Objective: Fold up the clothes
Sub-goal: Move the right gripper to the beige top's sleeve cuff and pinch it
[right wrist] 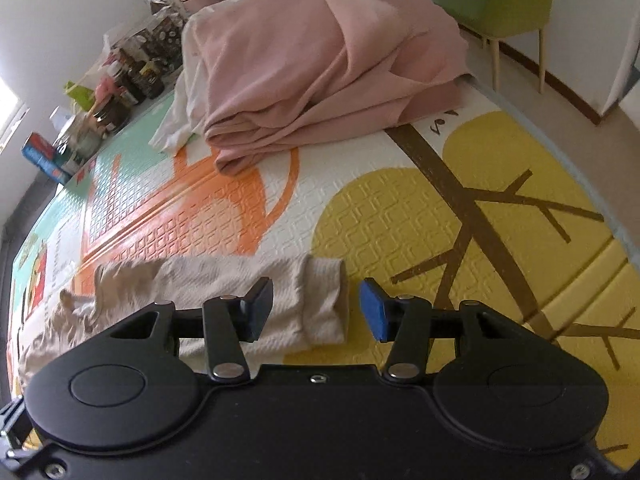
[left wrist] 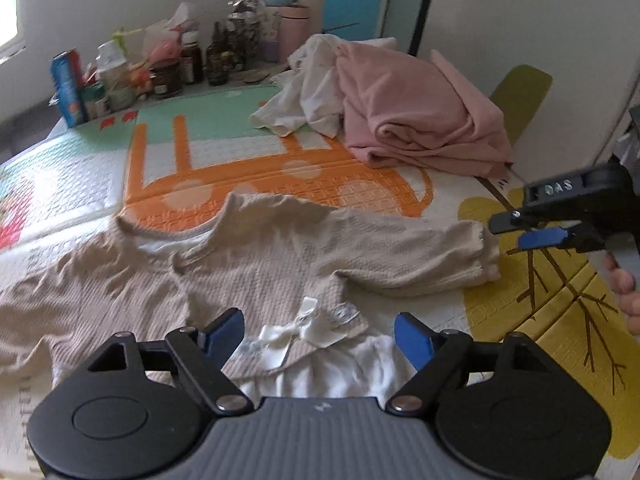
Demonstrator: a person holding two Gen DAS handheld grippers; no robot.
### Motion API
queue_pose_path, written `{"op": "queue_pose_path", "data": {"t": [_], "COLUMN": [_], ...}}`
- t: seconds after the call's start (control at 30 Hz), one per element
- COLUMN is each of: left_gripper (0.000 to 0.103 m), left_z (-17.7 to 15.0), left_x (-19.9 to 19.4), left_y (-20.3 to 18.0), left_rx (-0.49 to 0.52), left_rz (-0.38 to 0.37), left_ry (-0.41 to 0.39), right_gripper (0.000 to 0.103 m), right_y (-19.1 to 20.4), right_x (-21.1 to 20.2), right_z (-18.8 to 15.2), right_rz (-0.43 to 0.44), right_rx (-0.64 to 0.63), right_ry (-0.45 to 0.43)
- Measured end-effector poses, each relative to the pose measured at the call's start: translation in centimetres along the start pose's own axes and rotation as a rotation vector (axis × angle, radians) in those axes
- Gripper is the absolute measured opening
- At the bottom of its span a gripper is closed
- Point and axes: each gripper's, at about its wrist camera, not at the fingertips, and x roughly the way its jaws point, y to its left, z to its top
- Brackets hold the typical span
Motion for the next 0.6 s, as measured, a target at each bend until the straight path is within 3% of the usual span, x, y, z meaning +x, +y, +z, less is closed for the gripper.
{"op": "queue_pose_path", "data": {"t": [0.33, 0.53, 0.6], "left_gripper": [0.084, 0.086, 0.087], "left_z": [-0.2, -0.4, -0.5], "left_x": [2.6, 3.7, 4.0], "left_y": [-2.4, -2.4, -2.4], "left_rx": [0.126, 0.108, 0.101], "left_rz": [-0.034, -0.150, -0.192], "left_ry": [-0.016, -0.007, -0.003], "right_gripper": [0.047, 0.045, 0.039], "right_y": [-0.5, -0.4, -0.4], "right_x": [2.9, 3.8, 4.0], "right_z": [0.6, 0.5, 0.5], "right_rz": [0.012, 0.032, 0.034], "right_rx": [0.021, 0.031, 0.039], "right_ry": [0.026, 0.028, 0.030]}}
